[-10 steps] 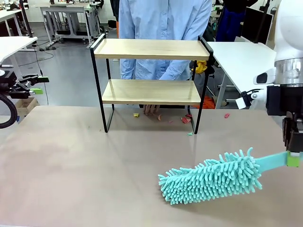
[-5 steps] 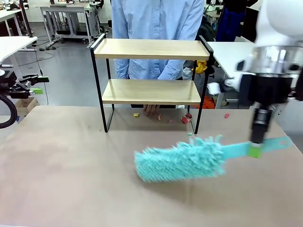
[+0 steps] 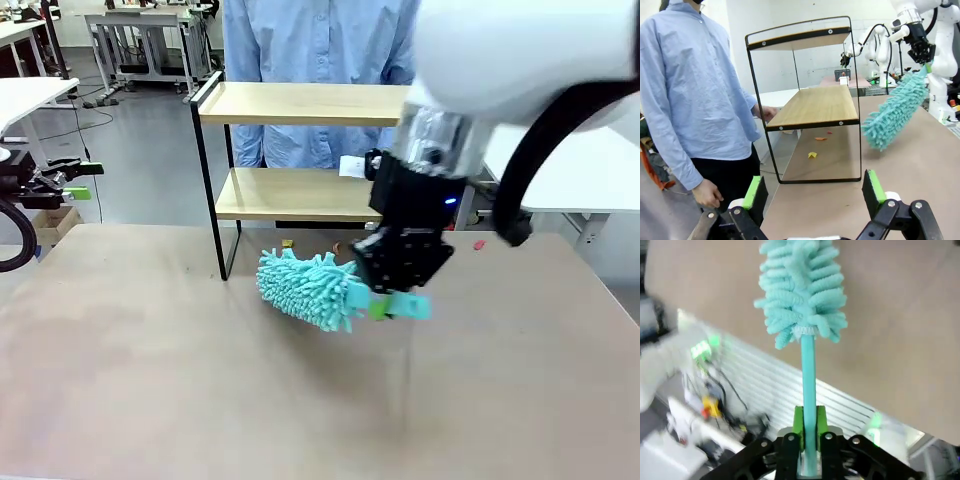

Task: Clean the shelf.
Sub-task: Clean the specific section of the Shelf indicated by the human with the Duster.

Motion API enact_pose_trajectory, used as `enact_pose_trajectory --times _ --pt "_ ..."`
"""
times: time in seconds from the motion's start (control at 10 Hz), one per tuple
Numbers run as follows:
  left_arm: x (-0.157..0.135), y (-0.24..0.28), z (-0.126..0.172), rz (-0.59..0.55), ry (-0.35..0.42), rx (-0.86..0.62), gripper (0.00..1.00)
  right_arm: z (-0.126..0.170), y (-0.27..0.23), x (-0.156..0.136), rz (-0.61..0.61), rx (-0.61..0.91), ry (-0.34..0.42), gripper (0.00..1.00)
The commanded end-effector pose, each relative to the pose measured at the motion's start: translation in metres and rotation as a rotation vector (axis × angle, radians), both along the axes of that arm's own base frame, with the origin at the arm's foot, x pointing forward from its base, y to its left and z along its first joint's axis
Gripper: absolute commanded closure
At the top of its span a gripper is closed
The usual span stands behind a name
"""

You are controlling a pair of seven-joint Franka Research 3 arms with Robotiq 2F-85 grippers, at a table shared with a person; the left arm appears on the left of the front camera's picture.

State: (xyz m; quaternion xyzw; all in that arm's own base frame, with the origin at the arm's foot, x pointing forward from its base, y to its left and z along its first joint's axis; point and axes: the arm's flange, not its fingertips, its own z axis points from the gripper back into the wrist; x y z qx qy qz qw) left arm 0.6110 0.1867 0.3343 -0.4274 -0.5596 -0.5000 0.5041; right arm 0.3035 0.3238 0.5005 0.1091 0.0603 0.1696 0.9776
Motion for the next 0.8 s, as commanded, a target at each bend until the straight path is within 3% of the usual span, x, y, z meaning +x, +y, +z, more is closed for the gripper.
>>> enact_pose_trajectory --times 0.0,0.7 --pt "-0.001 -0.001 0.004 -0.001 -0.004 0.001 0.0 -0.015 0.033 0.003 -0.104 -0.021 -0.02 0.87" --pt "-0.001 -0.001 0.004 -0.001 -0.004 0.001 0.0 -0.016 0.022 0.001 -0.093 -0.003 -0.002 0.87"
